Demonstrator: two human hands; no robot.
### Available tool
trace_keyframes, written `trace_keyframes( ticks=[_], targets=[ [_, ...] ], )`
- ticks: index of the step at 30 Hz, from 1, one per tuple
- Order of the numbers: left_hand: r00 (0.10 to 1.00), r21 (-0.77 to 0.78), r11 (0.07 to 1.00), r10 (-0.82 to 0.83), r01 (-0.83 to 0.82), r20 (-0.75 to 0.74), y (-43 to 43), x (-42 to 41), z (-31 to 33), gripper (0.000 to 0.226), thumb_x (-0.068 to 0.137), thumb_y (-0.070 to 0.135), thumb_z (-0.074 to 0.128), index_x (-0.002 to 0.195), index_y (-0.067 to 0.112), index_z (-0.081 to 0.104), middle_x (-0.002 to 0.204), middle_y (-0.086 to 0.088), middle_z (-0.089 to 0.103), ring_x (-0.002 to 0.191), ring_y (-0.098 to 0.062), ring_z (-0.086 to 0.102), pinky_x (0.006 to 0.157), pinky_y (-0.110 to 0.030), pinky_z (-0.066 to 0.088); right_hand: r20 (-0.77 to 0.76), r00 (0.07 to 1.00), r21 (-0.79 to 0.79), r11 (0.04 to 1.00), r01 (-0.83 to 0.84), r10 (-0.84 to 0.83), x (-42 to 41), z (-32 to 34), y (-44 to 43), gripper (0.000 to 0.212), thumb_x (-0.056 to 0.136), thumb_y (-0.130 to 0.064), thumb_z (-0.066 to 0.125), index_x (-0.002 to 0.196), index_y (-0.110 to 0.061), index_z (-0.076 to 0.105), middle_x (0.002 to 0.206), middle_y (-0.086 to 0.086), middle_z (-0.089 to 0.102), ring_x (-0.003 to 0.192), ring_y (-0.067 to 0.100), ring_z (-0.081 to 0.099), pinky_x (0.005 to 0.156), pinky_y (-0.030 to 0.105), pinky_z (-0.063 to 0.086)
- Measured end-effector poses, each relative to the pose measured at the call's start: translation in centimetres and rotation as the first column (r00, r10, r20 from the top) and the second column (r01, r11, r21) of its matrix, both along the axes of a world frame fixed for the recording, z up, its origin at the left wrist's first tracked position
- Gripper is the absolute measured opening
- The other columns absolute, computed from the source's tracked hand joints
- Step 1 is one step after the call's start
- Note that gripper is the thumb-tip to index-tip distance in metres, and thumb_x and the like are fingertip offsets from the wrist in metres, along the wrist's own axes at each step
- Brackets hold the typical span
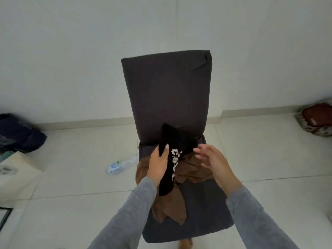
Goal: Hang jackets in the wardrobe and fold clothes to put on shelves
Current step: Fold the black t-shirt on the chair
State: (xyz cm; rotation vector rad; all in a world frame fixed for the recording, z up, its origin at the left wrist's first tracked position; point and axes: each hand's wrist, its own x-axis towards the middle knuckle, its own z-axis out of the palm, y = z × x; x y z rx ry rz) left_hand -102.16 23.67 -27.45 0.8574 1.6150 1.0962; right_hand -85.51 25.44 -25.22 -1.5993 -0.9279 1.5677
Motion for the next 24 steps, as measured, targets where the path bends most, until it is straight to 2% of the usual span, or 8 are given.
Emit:
trace_keyframes(
  ticks=[4, 8, 12, 14, 17, 20, 22, 24],
  targets=[
    [0.923, -0.066, 0.991, 0.132, -0.116, 0.362, 0.2, 0.1, 4.6, 0.038, 0.095, 0.039, 0.051, 0.126, 0.017, 0.054, 0.115, -0.003, 0.066, 0.103, -0.020, 0.063, 0.093, -0.038, 0.050, -0.073, 0.990, -0.323, 0.942, 0.089, -0.118, 0.6, -1.9, -6.7, 0.043, 0.096, -0.037, 0.048, 0.129, -0.009, 0.048, 0.130, 0.011, 0.055, 0.114, 0.024, 0.053, 0.091, 0.038, 0.043],
    [0.759, -0.082, 0.983, 0.181, -0.166, 0.625, -0.6, 1.1, 9.0, 0.032, 0.094, 0.032, 0.053, 0.122, 0.017, 0.055, 0.109, -0.007, 0.068, 0.097, -0.023, 0.066, 0.078, -0.036, 0.054, -0.394, 0.852, -0.657, 0.754, 0.001, -0.345, 0.2, -1.9, -11.0, 0.088, 0.082, -0.069, 0.043, 0.132, 0.004, 0.045, 0.122, 0.022, 0.057, 0.111, 0.037, 0.053, 0.091, 0.049, 0.042],
    [0.658, -0.082, 0.990, 0.136, -0.112, 0.740, -2.3, 2.1, 12.1, 0.046, 0.092, 0.038, 0.055, 0.128, 0.009, 0.055, 0.116, -0.014, 0.066, 0.105, -0.030, 0.065, 0.082, -0.042, 0.054, -0.665, 0.536, -0.587, 0.807, 0.054, -0.520, 0.1, 0.9, -11.1, 0.096, 0.077, -0.078, 0.038, 0.118, 0.007, 0.052, 0.121, 0.027, 0.058, 0.115, 0.040, 0.052, 0.093, 0.053, 0.041],
    [0.623, -0.069, 0.997, 0.076, -0.036, 0.778, -3.7, 2.9, 14.0, 0.046, 0.093, 0.039, 0.052, 0.123, 0.005, 0.058, 0.115, -0.017, 0.066, 0.106, -0.033, 0.064, 0.085, -0.044, 0.052, -0.691, 0.472, -0.534, 0.827, 0.177, -0.547, 0.7, 3.0, -10.2, 0.086, 0.078, -0.074, 0.043, 0.114, 0.003, 0.055, 0.118, 0.025, 0.059, 0.112, 0.039, 0.053, 0.091, 0.053, 0.043],
    [0.583, 0.006, 0.997, -0.046, 0.071, 0.811, -6.4, 4.1, 16.5, 0.039, 0.095, 0.033, 0.046, 0.111, 0.003, 0.065, 0.108, -0.018, 0.069, 0.095, -0.032, 0.068, 0.082, -0.043, 0.050, -0.691, 0.469, -0.425, 0.834, 0.351, -0.549, 3.2, 6.3, -9.2, 0.061, 0.084, -0.049, 0.054, 0.124, -0.003, 0.056, 0.113, 0.021, 0.065, 0.101, 0.035, 0.064, 0.074, 0.044, 0.055],
    [0.540, 0.037, 0.994, -0.090, 0.107, 0.837, -8.0, 4.3, 16.7, 0.041, 0.088, 0.033, 0.042, 0.100, 0.008, 0.072, 0.100, -0.012, 0.071, 0.089, -0.029, 0.068, 0.081, -0.041, 0.048, -0.717, 0.520, -0.267, 0.872, 0.411, -0.465, 6.0, 9.4, -8.9, 0.039, 0.088, -0.028, 0.049, 0.112, -0.001, 0.065, 0.091, 0.018, 0.073, 0.076, 0.029, 0.072, 0.054, 0.038, 0.058],
    [0.446, 0.043, 0.980, -0.127, 0.193, 0.886, -9.0, 4.9, 17.2, 0.052, 0.084, 0.044, 0.039, 0.099, 0.009, 0.075, 0.102, -0.012, 0.071, 0.089, -0.029, 0.069, 0.084, -0.043, 0.052, -0.722, 0.541, -0.164, 0.866, 0.472, -0.431, 8.6, 12.0, -9.1, 0.034, 0.095, -0.026, 0.044, 0.111, -0.002, 0.063, 0.088, 0.017, 0.073, 0.075, 0.027, 0.072, 0.056, 0.038, 0.059],
    [0.411, 0.034, 0.958, -0.153, 0.283, 0.899, -9.6, 6.3, 17.8, 0.065, 0.085, 0.057, 0.035, 0.097, 0.007, 0.075, 0.106, -0.015, 0.070, 0.090, -0.031, 0.070, 0.079, -0.043, 0.056, -0.734, 0.546, -0.081, 0.850, 0.521, -0.404, 11.3, 14.6, -9.8, 0.036, 0.095, -0.028, 0.046, 0.118, -0.004, 0.060, 0.101, 0.018, 0.071, 0.086, 0.029, 0.071, 0.072, 0.045, 0.059]
  ],
)
